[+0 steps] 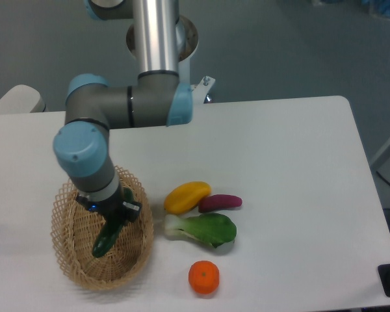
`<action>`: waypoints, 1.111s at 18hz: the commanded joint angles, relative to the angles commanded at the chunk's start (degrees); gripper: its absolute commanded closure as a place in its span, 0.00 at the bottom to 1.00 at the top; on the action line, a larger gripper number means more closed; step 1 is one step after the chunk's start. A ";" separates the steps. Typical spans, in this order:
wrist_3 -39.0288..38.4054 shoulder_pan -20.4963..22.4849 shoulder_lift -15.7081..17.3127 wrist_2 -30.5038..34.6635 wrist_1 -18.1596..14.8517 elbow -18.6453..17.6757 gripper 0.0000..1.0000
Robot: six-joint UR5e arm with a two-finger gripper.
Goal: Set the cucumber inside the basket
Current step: 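Carry the cucumber over to the wicker basket and lower it inside, then open the gripper to release the cucumber into the basket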
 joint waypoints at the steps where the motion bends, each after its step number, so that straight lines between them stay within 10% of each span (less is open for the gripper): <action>1: 0.00 -0.09 -0.09 -0.09 0.00 -0.26 0.64; 20: 0.62 -0.97 -1.50 0.00 2.64 -2.46 0.46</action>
